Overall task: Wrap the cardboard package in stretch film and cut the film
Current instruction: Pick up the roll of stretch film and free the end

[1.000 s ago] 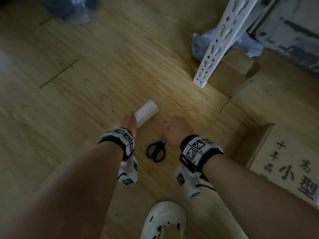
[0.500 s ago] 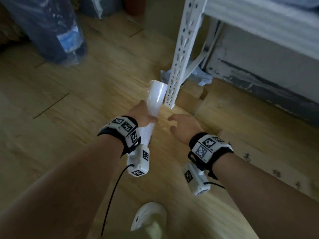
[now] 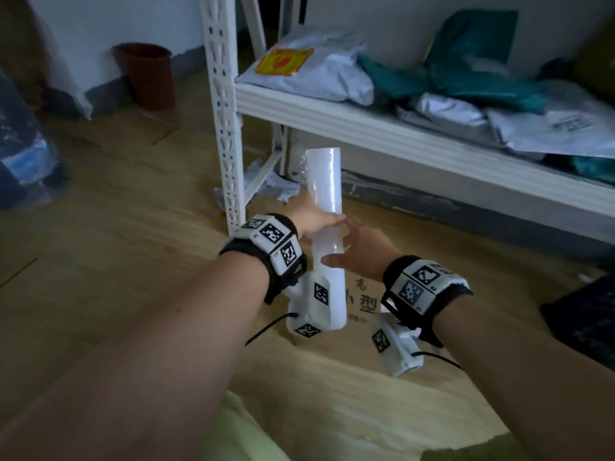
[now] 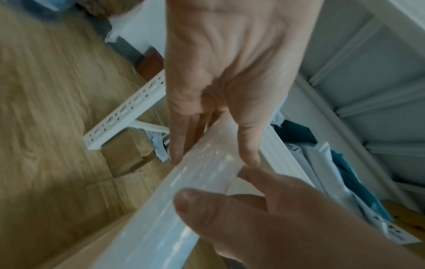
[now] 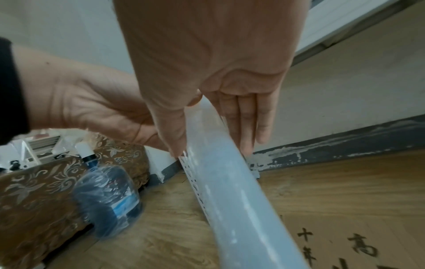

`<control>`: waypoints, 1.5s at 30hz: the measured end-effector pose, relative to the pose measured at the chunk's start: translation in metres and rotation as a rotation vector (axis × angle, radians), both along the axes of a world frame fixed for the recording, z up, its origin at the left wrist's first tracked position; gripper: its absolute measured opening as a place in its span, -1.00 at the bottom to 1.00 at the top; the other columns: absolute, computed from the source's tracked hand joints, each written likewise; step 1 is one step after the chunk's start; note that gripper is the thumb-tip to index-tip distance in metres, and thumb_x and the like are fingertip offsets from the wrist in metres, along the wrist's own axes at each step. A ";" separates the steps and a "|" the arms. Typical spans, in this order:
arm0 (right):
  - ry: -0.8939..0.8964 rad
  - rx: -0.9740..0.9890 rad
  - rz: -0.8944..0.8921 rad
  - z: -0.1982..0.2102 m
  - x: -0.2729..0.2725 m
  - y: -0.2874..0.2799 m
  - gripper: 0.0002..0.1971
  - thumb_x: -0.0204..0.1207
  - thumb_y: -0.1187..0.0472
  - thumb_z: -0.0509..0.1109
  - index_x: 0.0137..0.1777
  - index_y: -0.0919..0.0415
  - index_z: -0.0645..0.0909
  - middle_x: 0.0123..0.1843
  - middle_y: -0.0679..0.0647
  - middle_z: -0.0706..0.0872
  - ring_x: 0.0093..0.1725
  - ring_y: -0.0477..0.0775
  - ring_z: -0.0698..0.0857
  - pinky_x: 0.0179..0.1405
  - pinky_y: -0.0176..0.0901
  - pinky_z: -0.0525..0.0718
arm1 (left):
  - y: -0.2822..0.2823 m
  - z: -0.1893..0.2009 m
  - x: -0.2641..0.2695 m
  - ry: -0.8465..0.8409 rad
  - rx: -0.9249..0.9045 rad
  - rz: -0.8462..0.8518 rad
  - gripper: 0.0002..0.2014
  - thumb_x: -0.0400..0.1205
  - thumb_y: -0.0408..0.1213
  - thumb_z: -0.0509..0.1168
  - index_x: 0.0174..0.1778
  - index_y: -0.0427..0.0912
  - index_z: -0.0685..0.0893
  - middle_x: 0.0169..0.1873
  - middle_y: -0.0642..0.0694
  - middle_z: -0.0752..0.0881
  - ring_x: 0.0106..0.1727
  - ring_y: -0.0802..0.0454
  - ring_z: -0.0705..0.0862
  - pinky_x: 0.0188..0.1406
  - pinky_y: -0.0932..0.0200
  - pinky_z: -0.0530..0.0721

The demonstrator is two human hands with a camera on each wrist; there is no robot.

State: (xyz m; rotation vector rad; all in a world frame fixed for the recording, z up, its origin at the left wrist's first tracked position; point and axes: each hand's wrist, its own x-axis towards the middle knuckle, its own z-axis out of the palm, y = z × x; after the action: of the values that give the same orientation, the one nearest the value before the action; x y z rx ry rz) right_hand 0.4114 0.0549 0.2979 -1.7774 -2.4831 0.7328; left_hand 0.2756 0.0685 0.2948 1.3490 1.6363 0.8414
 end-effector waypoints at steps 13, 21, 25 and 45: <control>0.210 -0.165 -0.138 -0.045 0.071 0.032 -0.06 0.34 0.20 0.58 0.65 0.07 0.11 0.37 0.10 0.56 0.29 0.14 0.59 0.10 -0.10 0.58 | 0.012 -0.028 0.048 -0.390 -0.274 -0.031 -0.55 0.68 0.05 0.19 0.37 -0.18 0.52 0.14 -0.20 0.73 0.07 -0.12 0.77 0.23 -0.07 0.68; 0.440 -0.452 -0.235 -0.053 0.096 0.048 -0.39 0.31 0.46 0.47 0.36 0.09 0.47 0.22 0.16 0.69 0.25 0.21 0.65 0.31 0.17 0.62 | 0.021 -0.045 0.069 -0.507 -0.413 -0.110 -0.71 0.70 -0.14 0.20 0.31 -0.14 0.53 0.15 -0.16 0.71 0.14 -0.06 0.69 0.21 0.01 0.62; 0.452 -0.473 -0.210 -0.056 0.092 0.052 -0.39 0.22 0.44 0.50 0.32 0.13 0.55 0.19 0.18 0.73 0.21 0.20 0.68 0.30 0.16 0.64 | 0.023 -0.050 0.075 -0.565 -0.341 -0.014 -0.64 0.67 -0.33 0.27 0.39 -0.22 0.48 0.22 -0.19 0.67 0.23 -0.13 0.66 0.26 -0.08 0.63; 0.725 -0.143 -0.430 -0.063 0.086 0.057 -0.94 0.47 0.31 0.51 -0.21 0.21 0.70 -0.10 0.16 0.81 -0.05 0.16 0.79 0.04 -0.03 0.78 | 0.027 -0.056 0.065 -0.392 -0.234 0.055 -0.52 0.57 -0.31 0.40 0.41 -0.22 0.47 0.22 -0.12 0.66 0.23 -0.08 0.65 0.17 -0.13 0.69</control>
State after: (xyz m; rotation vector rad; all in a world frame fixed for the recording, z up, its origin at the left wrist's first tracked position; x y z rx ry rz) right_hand 0.4976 0.1122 0.2351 -1.5964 -1.5631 1.2442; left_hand 0.3403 0.0953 0.2393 0.9145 1.4162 0.8546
